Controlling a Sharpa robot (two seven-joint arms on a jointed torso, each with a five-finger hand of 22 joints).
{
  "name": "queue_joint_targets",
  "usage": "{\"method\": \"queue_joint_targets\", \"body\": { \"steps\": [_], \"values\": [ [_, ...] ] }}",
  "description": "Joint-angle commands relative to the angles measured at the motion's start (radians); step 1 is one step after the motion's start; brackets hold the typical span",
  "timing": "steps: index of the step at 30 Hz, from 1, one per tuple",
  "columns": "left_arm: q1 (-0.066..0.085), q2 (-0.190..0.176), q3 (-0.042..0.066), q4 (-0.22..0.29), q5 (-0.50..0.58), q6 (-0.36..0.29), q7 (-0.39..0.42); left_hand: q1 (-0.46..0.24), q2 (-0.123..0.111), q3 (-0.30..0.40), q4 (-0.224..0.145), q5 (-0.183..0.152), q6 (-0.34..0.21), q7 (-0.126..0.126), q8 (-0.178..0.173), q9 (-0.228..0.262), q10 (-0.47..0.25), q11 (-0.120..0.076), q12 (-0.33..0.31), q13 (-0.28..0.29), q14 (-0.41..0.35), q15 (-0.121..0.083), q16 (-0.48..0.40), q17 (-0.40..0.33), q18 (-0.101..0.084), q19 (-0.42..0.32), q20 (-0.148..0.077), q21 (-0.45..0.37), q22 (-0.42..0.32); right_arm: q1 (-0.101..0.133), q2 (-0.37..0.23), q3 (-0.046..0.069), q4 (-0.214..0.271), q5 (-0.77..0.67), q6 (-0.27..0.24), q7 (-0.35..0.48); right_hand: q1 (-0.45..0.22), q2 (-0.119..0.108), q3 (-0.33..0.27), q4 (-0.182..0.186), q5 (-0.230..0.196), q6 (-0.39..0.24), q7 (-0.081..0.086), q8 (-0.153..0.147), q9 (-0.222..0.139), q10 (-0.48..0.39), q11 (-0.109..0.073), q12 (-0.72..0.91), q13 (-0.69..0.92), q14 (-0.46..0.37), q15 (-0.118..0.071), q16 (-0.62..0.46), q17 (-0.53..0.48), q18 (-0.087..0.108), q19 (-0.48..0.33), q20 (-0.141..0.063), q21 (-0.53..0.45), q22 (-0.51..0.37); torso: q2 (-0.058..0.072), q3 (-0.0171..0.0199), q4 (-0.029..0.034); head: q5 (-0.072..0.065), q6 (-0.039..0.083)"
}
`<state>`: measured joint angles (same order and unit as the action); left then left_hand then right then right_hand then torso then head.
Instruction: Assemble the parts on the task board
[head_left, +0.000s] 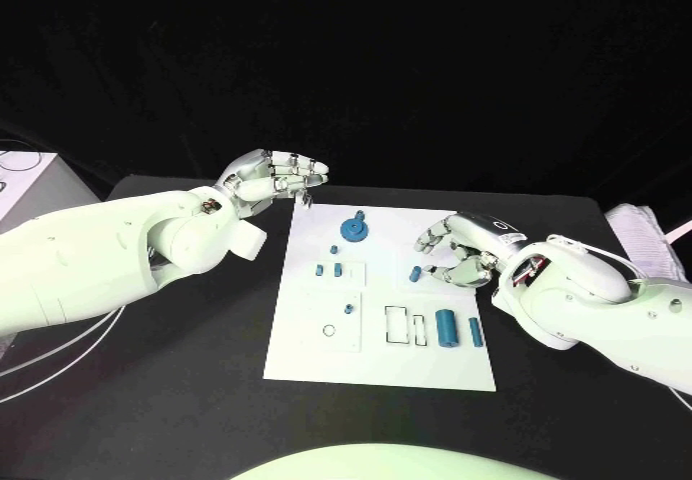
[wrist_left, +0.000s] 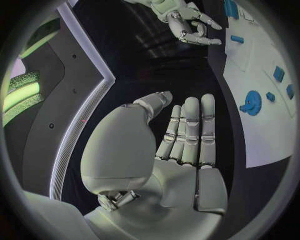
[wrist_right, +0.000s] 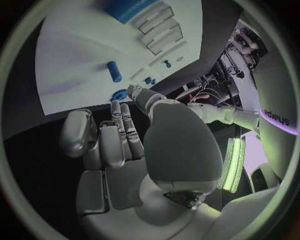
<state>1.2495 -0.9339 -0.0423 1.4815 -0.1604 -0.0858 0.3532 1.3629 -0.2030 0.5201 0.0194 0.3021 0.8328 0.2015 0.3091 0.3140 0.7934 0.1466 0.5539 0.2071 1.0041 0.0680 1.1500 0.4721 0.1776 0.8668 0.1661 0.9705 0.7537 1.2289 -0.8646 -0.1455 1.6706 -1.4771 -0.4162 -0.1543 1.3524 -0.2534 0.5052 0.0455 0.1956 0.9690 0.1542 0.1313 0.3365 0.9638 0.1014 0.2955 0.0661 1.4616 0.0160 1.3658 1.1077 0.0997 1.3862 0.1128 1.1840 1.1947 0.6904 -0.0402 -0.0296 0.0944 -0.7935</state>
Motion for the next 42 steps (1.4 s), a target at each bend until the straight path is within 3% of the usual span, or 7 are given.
{"method": "queue_joint_targets", "body": {
  "steps": [1,11,20,29,42],
  "values": [
    [0.0,0.002,0.001,0.002,0.007,0.02,0.004,0.0,0.006,-0.002,-0.003,0.003,-0.005,0.002,0.007,0.001,-0.007,0.0,0.006,-0.001,-0.003,0.002,0.0,-0.001,0.007,0.009,-0.002,-0.006,-0.001,0.001,0.008,0.0,-0.011,-0.038,0.07,-0.003,-0.001,-0.008,-0.01,-0.002,-0.01,-0.007,-0.004,-0.006,-0.002,-0.01,0.001,-0.007,0.0,0.012,0.0,0.0,-0.005,-0.006,0.007,0.0,-0.003,-0.006,0.003,0.0007,0.0007,-0.001,0.002],
    [0.0,0.0,0.001,0.002,0.007,0.021,0.003,0.0,0.006,-0.002,-0.003,0.003,-0.005,0.002,0.007,0.001,-0.007,0.0,0.006,-0.001,-0.003,0.002,0.0,-0.001,0.007,0.009,-0.002,-0.006,-0.001,-0.001,0.044,-0.002,-0.064,-0.095,0.116,-0.032,0.007,0.002,-0.06,-0.003,-0.025,-0.02,-0.009,-0.014,-0.003,-0.048,0.007,-0.018,0.001,-0.001,0.004,-0.016,-0.033,0.002,-0.013,0.005,-0.044,-0.04,0.002,-0.0003,0.0015,-0.002,0.0],
    [0.0,0.0,0.001,0.002,0.007,0.021,0.003,0.0,0.006,-0.003,-0.003,0.003,-0.006,0.001,0.008,0.001,-0.008,0.0,0.006,-0.002,-0.004,0.002,0.0,-0.002,0.007,0.01,-0.001,-0.007,-0.002,-0.01,0.077,-0.008,-0.086,-0.101,0.154,-0.037,0.015,0.017,-0.068,0.0,-0.024,-0.009,-0.005,-0.009,-0.001,-0.036,0.004,-0.006,0.004,0.003,0.004,-0.011,-0.024,0.0,-0.006,0.004,-0.034,-0.028,0.002,-0.0002,0.0022,-0.002,-0.005],
    [0.0,-0.001,0.001,0.003,0.007,0.021,0.003,0.0,0.006,-0.003,-0.003,0.003,-0.006,0.001,0.008,0.001,-0.008,0.0,0.006,-0.002,-0.004,0.002,0.0,-0.002,0.007,0.01,-0.001,-0.007,-0.002,-0.016,0.091,-0.01,-0.098,-0.09,0.162,-0.035,0.002,0.03,-0.046,0.015,-0.042,0.022,-0.003,0.003,0.004,0.024,-0.005,0.017,0.005,0.017,-0.004,0.005,0.008,-0.014,0.031,-0.003,0.026,0.031,0.001,-0.0005,0.002,0.001,-0.006],
    [0.0,-0.002,0.001,0.004,0.007,0.019,0.002,0.0,0.006,-0.003,-0.003,0.003,-0.006,0.001,0.008,0.001,-0.008,0.0,0.006,-0.002,-0.004,0.002,0.0,-0.002,0.007,0.01,-0.001,-0.007,-0.002,-0.021,0.104,-0.012,-0.117,-0.101,0.155,-0.049,0.003,0.038,-0.005,0.018,-0.048,0.05,-0.007,0.016,0.011,0.057,-0.01,0.009,0.002,0.022,-0.01,0.012,0.021,-0.019,0.043,-0.007,0.048,0.054,0.001,-0.0005,0.0012,-0.001,-0.009]
  ]
}}
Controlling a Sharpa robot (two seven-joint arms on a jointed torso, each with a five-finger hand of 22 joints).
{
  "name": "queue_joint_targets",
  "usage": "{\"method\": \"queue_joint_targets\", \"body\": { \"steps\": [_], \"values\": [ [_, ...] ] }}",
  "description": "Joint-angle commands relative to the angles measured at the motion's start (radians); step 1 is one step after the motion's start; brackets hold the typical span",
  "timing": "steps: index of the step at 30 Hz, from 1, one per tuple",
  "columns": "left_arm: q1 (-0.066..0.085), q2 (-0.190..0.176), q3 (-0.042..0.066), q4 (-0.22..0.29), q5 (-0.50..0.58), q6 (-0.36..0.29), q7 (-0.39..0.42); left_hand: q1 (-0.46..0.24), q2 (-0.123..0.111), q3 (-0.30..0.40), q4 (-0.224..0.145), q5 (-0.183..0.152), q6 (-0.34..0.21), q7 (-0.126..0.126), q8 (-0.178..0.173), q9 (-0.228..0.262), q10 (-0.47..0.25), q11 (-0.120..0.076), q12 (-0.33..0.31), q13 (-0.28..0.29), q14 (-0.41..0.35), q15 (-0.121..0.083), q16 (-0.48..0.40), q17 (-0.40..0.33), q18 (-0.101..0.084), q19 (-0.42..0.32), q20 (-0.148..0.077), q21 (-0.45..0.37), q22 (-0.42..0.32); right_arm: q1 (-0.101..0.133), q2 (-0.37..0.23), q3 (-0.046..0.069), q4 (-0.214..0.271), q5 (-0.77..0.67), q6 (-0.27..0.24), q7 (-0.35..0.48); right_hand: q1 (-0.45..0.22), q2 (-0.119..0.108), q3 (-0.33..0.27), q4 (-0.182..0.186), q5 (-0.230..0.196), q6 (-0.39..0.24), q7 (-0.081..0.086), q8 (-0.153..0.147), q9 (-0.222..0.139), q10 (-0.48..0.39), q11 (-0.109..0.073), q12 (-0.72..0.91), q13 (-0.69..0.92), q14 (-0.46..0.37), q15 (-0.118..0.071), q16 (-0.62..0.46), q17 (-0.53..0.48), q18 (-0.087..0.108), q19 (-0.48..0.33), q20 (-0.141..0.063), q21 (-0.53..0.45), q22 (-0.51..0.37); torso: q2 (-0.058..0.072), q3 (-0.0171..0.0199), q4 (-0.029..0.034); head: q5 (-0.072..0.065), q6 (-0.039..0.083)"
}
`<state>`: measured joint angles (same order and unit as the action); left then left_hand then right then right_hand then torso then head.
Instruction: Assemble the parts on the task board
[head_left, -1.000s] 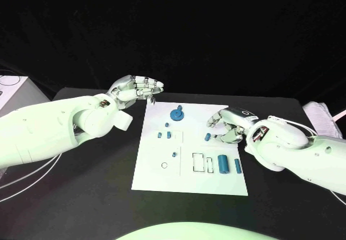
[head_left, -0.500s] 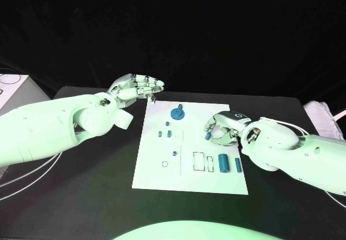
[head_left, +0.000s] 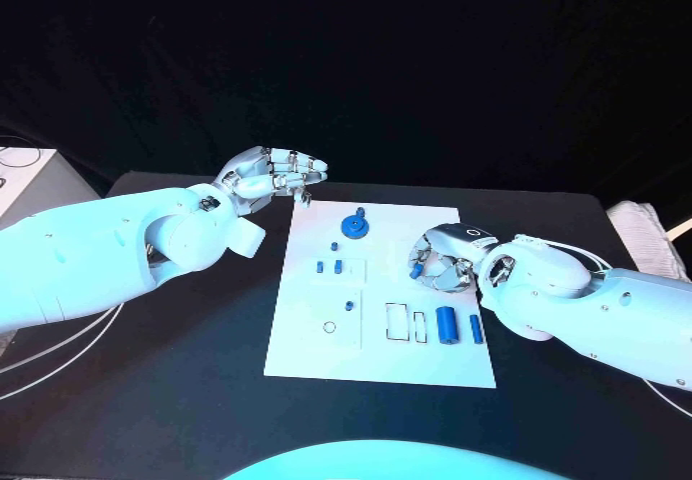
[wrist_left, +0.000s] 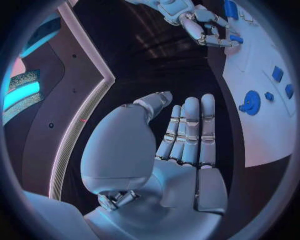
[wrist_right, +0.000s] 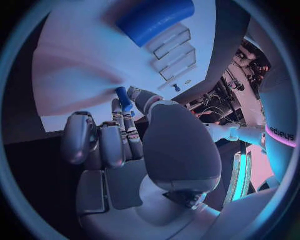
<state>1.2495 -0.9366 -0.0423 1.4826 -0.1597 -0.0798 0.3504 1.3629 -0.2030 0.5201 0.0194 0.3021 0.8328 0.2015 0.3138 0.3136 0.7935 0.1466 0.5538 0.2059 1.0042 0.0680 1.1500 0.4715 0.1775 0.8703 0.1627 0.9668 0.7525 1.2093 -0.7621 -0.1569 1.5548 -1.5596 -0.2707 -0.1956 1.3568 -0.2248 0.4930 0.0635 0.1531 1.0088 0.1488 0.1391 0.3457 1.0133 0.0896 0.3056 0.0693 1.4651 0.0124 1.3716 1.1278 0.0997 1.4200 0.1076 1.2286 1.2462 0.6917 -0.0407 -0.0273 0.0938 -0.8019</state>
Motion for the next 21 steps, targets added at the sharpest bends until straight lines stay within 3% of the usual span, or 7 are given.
{"method": "queue_joint_targets", "body": {
  "steps": [1,10,12,14,21],
  "values": [
    [0.0,0.0,0.001,0.003,0.006,0.013,0.005,0.0,0.006,-0.003,-0.003,0.003,-0.006,0.001,0.003,0.002,-0.008,0.0,0.006,-0.001,-0.004,0.002,0.0,-0.001,0.007,0.006,0.002,-0.003,-0.001,-0.001,0.001,0.0,-0.001,-0.019,0.004,-0.008,-0.002,0.01,0.012,0.0,-0.005,0.014,-0.002,0.01,0.002,0.011,0.001,-0.002,-0.001,0.018,-0.006,0.007,0.001,-0.019,0.01,-0.002,0.004,0.003,-0.001,-0.0001,-0.0012,-0.001,-0.001],
    [0.001,0.001,0.001,0.002,0.006,0.013,0.004,0.0,0.007,-0.003,-0.003,0.003,-0.006,0.002,0.005,0.002,-0.009,0.0,0.007,-0.002,-0.004,0.002,0.0,-0.002,0.007,0.007,0.002,-0.005,-0.002,-0.005,0.003,0.0,0.009,-0.015,-0.101,-0.012,-0.004,0.031,0.061,-0.002,-0.01,0.075,-0.022,0.048,0.03,0.103,-0.022,-0.004,0.007,0.024,-0.025,0.015,0.016,-0.033,0.037,-0.017,0.065,0.064,-0.001,0.0005,-0.0001,-0.002,-0.001],
    [0.001,0.0,0.001,0.002,0.006,0.013,0.003,0.0,0.007,-0.003,-0.003,0.003,-0.006,0.002,0.005,0.002,-0.009,0.0,0.007,-0.002,-0.004,0.002,0.0,-0.002,0.007,0.007,0.002,-0.005,-0.002,-0.006,0.002,0.0,0.011,-0.015,-0.135,-0.021,0.004,0.05,0.083,-0.01,-0.059,0.1,-0.035,0.07,0.049,0.144,-0.035,-0.005,0.015,0.026,-0.036,0.018,0.021,-0.041,0.052,-0.026,0.102,0.1,-0.001,-0.0002,0.0,-0.002,-0.001],
    [0.001,0.0,0.001,0.002,0.006,0.013,0.003,0.0,0.007,-0.003,-0.003,0.003,-0.006,0.002,0.005,0.002,-0.009,0.0,0.007,-0.002,-0.004,0.002,0.0,-0.002,0.007,0.007,0.002,-0.005,-0.002,-0.007,0.001,0.0,0.013,-0.015,-0.16,-0.028,0.013,0.061,0.091,-0.022,-0.06,0.119,-0.042,0.089,0.065,0.176,-0.044,-0.001,0.023,0.027,-0.044,0.02,0.025,-0.046,0.061,-0.032,0.125,0.121,-0.001,-0.0002,0.0001,-0.003,-0.001],
    [0.001,0.001,0.001,0.001,0.006,0.014,0.003,0.002,0.008,-0.003,-0.003,0.004,-0.007,0.001,0.006,0.002,-0.009,0.0,0.008,-0.003,-0.004,0.002,0.001,-0.002,0.007,0.008,0.002,-0.006,-0.003,-0.009,-0.004,0.0,0.021,-0.018,-0.216,-0.053,0.006,0.067,0.106,-0.04,-0.056,0.11,-0.045,0.114,0.103,0.207,-0.053,-0.018,0.037,0.029,-0.051,0.022,0.031,-0.05,0.066,-0.042,0.14,0.138,-0.002,-0.0006,-0.0008,-0.004,0.001]
  ]
}}
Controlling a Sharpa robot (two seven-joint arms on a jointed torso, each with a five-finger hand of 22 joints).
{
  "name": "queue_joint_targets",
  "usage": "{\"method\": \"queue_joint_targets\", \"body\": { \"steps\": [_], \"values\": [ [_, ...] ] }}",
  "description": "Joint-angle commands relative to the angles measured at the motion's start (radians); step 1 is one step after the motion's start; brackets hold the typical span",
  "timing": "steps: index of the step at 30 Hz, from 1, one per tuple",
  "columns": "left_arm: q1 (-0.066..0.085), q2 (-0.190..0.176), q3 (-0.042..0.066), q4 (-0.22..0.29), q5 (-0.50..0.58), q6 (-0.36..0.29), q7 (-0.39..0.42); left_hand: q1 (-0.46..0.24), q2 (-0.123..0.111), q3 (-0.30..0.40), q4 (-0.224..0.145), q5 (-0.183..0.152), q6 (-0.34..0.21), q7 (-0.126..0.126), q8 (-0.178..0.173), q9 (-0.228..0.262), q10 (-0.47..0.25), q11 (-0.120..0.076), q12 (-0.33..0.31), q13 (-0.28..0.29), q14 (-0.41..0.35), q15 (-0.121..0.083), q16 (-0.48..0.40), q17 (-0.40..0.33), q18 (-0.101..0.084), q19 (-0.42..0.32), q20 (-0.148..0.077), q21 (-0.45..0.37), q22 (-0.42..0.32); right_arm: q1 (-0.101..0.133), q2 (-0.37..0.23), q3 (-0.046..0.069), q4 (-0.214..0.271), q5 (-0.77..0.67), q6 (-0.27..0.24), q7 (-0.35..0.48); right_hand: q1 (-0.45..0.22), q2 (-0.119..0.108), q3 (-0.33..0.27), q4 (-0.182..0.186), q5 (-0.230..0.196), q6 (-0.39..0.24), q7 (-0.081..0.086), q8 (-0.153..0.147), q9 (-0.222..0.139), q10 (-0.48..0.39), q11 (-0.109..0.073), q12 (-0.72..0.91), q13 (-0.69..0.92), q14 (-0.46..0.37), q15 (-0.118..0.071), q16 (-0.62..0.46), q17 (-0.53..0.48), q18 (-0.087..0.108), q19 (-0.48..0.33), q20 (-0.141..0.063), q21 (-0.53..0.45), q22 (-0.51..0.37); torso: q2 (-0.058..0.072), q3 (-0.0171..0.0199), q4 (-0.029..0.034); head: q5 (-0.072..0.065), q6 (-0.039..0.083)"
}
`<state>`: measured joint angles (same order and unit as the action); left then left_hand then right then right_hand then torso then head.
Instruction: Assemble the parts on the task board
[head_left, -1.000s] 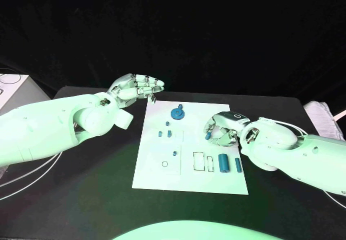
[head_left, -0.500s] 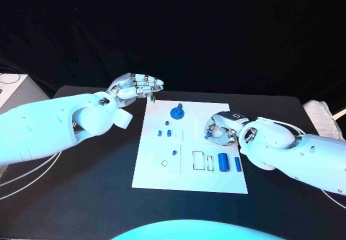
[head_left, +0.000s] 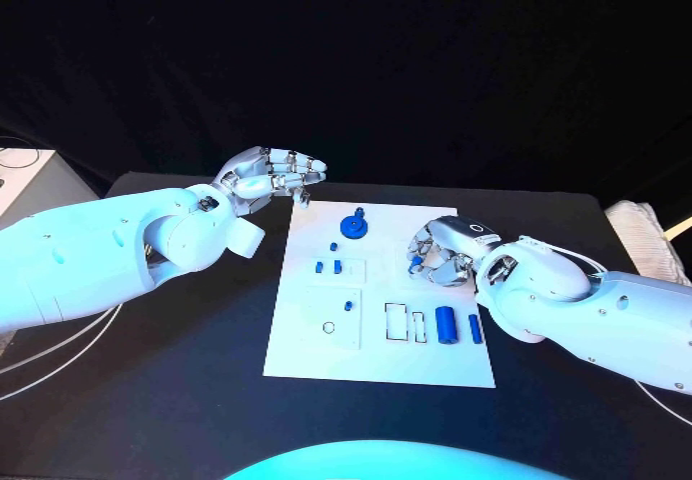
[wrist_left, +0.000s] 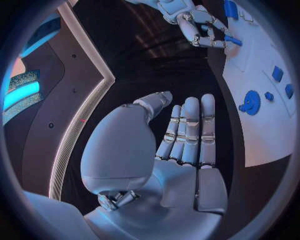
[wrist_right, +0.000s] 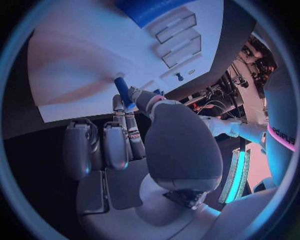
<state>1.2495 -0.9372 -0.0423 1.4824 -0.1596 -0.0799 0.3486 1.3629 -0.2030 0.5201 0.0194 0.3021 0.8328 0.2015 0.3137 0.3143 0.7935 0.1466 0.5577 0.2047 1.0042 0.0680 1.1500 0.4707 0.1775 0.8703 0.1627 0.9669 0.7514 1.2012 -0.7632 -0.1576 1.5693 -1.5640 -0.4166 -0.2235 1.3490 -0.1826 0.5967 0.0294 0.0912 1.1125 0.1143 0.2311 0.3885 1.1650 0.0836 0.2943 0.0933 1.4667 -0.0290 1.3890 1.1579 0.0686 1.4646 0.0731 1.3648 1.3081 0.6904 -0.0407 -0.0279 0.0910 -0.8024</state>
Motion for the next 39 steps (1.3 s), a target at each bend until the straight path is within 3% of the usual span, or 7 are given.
{"method": "queue_joint_targets", "body": {
  "steps": [1,8,12,18,21,29,39],
  "values": [
    [0.0,0.002,0.001,0.001,0.006,0.014,0.005,0.002,0.008,-0.003,-0.003,0.004,-0.007,0.001,0.006,0.001,-0.009,0.0,0.004,-0.002,-0.004,0.002,0.001,-0.001,0.007,0.008,0.002,-0.006,-0.002,-0.001,-0.006,0.001,0.011,-0.012,-0.073,-0.028,0.014,0.025,0.002,-0.006,0.006,0.006,-0.01,0.022,0.061,0.056,-0.047,-0.007,0.013,0.027,-0.009,0.005,0.001,-0.018,0.021,-0.007,0.004,0.076,-0.001,-0.0008,-0.0002,-0.001,0.001],
    [0.0,0.002,0.001,-0.002,0.006,0.014,0.005,0.003,0.009,-0.002,-0.004,0.004,-0.007,0.001,0.006,0.001,-0.009,0.0,0.005,-0.002,-0.004,0.002,0.001,-0.002,0.007,0.008,0.002,-0.006,-0.002,0.005,-0.04,0.008,0.08,0.015,-0.077,-0.034,0.011,0.025,0.006,-0.01,0.005,0.003,-0.01,0.026,0.068,0.059,-0.047,-0.013,0.016,0.027,-0.01,0.004,0.0,-0.019,0.021,-0.008,0.005,0.078,-0.001,-0.0011,-0.0001,0.001,0.002],
    [0.0,0.005,0.001,-0.004,0.006,0.015,0.005,0.003,0.009,-0.002,-0.004,0.004,-0.007,0.001,0.006,0.001,-0.009,0.0,0.005,-0.002,-0.004,0.002,0.001,-0.002,0.007,0.008,0.002,-0.006,-0.002,0.01,-0.055,0.015,0.15,0.037,-0.074,-0.026,0.01,0.025,0.01,-0.012,0.006,-0.001,-0.009,0.029,0.074,0.059,-0.046,-0.018,0.017,0.027,-0.009,0.003,-0.002,-0.019,0.021,-0.008,0.005,0.079,-0.001,-0.0005,0.0014,0.004,0.002],
    [0.0,0.011,0.001,-0.007,0.008,0.017,0.006,0.003,0.009,-0.002,-0.004,0.004,-0.007,0.001,0.006,0.001,-0.009,0.0,0.005,-0.002,-0.004,0.002,0.001,-0.002,0.007,0.008,0.002,-0.006,-0.002,0.003,-0.012,0.015,0.202,0.054,-0.058,-0.009,0.008,0.025,0.014,-0.017,0.01,-0.006,-0.006,0.032,0.082,0.06,-0.045,-0.026,0.019,0.025,-0.009,0.0,-0.009,-0.019,0.02,-0.008,0.004,0.079,-0.002,0.0007,-0.0026,0.016,-0.001],
    [0.0,0.013,0.001,-0.008,0.008,0.018,0.006,0.003,0.009,-0.002,-0.004,0.004,-0.007,0.001,0.006,0.001,-0.009,0.0,0.005,-0.002,-0.004,0.002,0.001,-0.002,0.007,0.008,0.002,-0.006,-0.002,-0.008,0.011,0.014,0.206,0.048,-0.054,-0.004,0.008,0.025,0.015,-0.018,0.011,-0.007,-0.006,0.033,0.084,0.06,-0.044,-0.027,0.02,0.025,-0.008,-0.001,-0.009,-0.019,0.02,-0.008,0.004,0.079,-0.003,-0.0001,-0.0031,0.019,-0.002],
    [0.0,0.024,0.001,-0.01,0.01,0.022,0.005,0.004,0.01,-0.001,-0.004,0.004,-0.007,0.001,0.007,0.001,-0.009,0.0,0.006,-0.003,-0.004,0.002,0.001,-0.002,0.007,0.009,0.002,-0.006,-0.002,-0.073,0.112,0.005,0.183,-0.001,-0.048,0.016,0.007,0.025,0.018,-0.023,0.013,-0.011,-0.004,0.035,0.09,0.06,-0.043,-0.033,0.022,0.024,-0.007,-0.003,-0.013,-0.018,0.02,-0.007,0.004,0.079,-0.003,-0.0007,-0.0007,0.027,-0.004],
    [0.0,0.025,0.001,-0.009,0.011,0.025,-0.001,0.004,0.01,-0.001,-0.004,0.004,-0.007,0.001,0.007,0.001,-0.009,0.0,0.006,-0.003,-0.004,0.002,0.001,-0.002,0.007,0.009,0.002,-0.006,-0.002,-0.11,0.163,-0.002,0.144,-0.046,-0.043,0.022,0.007,0.025,0.019,-0.027,0.014,-0.015,-0.002,0.036,0.094,0.058,-0.041,-0.038,0.023,0.023,-0.006,-0.004,-0.016,-0.018,0.019,-0.007,0.002,0.078,-0.002,-0.0003,-0.002,0.044,-0.009]
  ]
}}
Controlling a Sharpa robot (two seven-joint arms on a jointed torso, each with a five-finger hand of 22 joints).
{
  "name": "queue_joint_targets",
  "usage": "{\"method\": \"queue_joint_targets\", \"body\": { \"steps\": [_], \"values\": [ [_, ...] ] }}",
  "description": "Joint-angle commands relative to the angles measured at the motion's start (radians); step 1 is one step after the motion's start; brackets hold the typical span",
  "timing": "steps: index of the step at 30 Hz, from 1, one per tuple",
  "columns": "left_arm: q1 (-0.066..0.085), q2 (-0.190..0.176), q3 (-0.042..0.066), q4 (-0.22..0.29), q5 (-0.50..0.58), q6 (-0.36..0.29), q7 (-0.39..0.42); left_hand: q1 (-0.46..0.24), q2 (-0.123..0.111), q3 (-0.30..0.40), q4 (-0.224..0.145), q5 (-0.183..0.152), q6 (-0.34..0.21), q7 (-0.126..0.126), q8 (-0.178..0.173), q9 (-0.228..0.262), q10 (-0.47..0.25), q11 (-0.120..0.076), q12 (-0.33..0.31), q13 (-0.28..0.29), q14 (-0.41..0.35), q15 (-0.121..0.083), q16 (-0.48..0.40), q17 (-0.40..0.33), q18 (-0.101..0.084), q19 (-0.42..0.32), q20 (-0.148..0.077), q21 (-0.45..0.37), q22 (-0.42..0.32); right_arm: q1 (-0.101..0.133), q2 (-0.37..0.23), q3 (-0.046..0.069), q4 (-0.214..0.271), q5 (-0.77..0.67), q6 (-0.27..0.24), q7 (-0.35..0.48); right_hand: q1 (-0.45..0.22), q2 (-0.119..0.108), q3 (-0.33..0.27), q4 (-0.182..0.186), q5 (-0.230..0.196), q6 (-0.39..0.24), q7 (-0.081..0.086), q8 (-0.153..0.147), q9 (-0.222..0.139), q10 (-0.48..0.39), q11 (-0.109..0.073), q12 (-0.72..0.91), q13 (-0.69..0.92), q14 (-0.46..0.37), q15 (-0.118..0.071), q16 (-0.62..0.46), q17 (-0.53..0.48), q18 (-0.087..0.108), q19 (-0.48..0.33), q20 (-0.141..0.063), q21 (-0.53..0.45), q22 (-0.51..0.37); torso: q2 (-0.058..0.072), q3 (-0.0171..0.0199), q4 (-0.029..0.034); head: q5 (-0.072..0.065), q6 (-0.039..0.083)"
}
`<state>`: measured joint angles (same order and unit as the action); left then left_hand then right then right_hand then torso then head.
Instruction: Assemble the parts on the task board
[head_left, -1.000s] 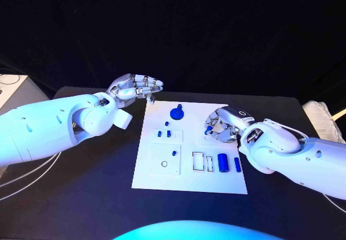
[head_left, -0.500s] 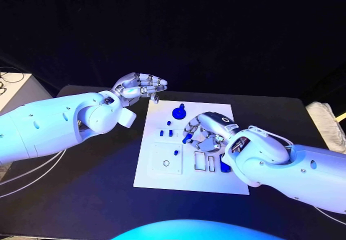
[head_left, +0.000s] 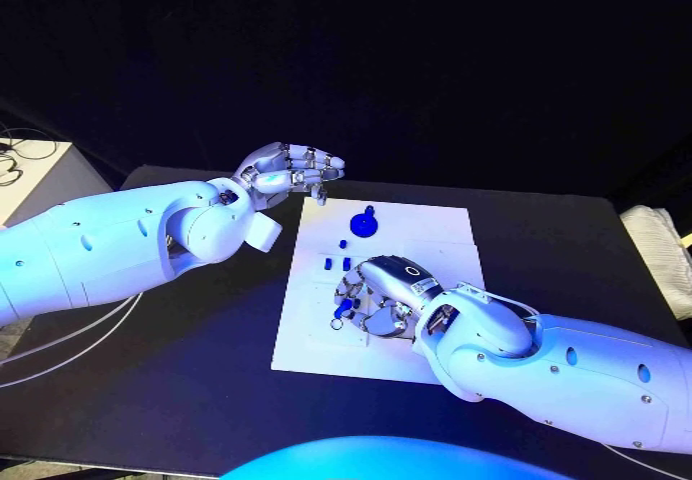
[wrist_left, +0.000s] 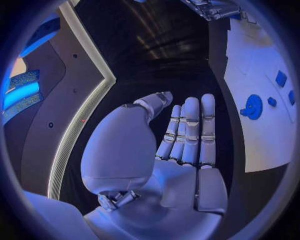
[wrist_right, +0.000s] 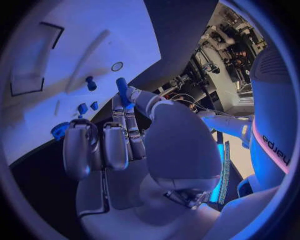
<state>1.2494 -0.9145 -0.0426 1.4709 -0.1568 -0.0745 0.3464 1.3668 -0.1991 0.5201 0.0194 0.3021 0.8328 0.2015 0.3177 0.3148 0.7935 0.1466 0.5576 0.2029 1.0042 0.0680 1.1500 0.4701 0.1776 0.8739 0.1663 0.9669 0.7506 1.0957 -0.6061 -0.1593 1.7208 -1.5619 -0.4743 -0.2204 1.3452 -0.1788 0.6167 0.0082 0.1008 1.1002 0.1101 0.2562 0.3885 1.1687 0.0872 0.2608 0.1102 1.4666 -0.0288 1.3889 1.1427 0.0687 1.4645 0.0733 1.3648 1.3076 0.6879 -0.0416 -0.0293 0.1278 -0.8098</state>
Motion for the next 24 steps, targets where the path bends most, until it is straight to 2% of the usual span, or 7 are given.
{"method": "queue_joint_targets", "body": {
  "steps": [1,10,24],
  "values": [
    [0.0,0.002,0.001,0.002,0.008,0.019,0.001,0.0,0.006,-0.001,-0.004,0.004,-0.007,0.001,0.003,0.001,-0.009,-0.001,0.006,-0.001,-0.004,0.002,0.001,-0.002,0.007,0.005,-0.002,-0.006,-0.001,-0.007,0.009,-0.001,-0.011,-0.051,0.016,0.02,0.011,0.021,-0.001,-0.006,0.004,-0.002,0.002,0.011,0.094,0.055,-0.045,-0.004,0.006,0.023,-0.006,-0.004,-0.001,-0.018,0.019,-0.007,0.002,0.078,0.0,0.0008,-0.0007,0.008,-0.002],
    [0.0,0.001,0.001,0.003,0.008,0.02,0.0,0.0,0.006,-0.001,-0.004,0.004,-0.007,0.001,0.003,0.001,-0.009,-0.001,0.006,-0.001,-0.004,0.002,0.001,-0.002,0.007,0.005,-0.002,-0.006,-0.001,-0.023,0.029,-0.005,-0.031,-0.076,0.024,0.02,0.01,0.021,0.0,-0.007,0.004,-0.004,0.003,0.012,0.096,0.054,-0.044,-0.007,0.007,0.024,-0.006,-0.004,0.0,-0.018,0.018,-0.006,0.002,0.078,0.001,0.0012,-0.0015,0.014,-0.007],
    [0.0,0.0,0.001,0.003,0.008,0.021,-0.001,0.0,0.006,-0.002,-0.004,0.004,-0.008,0.002,0.005,0.001,-0.01,0.0,0.007,-0.002,-0.005,0.002,0.001,-0.002,0.007,0.006,-0.002,-0.007,-0.002,-0.027,0.038,-0.009,-0.05,-0.098,0.042,0.005,0.01,0.021,0.0,-0.008,0.005,-0.005,0.003,0.012,0.097,0.054,-0.044,-0.008,0.008,0.024,-0.006,-0.004,0.001,-0.018,0.019,-0.006,0.003,0.08,0.0,0.0009,-0.0011,0.016,-0.013]
  ]
}}
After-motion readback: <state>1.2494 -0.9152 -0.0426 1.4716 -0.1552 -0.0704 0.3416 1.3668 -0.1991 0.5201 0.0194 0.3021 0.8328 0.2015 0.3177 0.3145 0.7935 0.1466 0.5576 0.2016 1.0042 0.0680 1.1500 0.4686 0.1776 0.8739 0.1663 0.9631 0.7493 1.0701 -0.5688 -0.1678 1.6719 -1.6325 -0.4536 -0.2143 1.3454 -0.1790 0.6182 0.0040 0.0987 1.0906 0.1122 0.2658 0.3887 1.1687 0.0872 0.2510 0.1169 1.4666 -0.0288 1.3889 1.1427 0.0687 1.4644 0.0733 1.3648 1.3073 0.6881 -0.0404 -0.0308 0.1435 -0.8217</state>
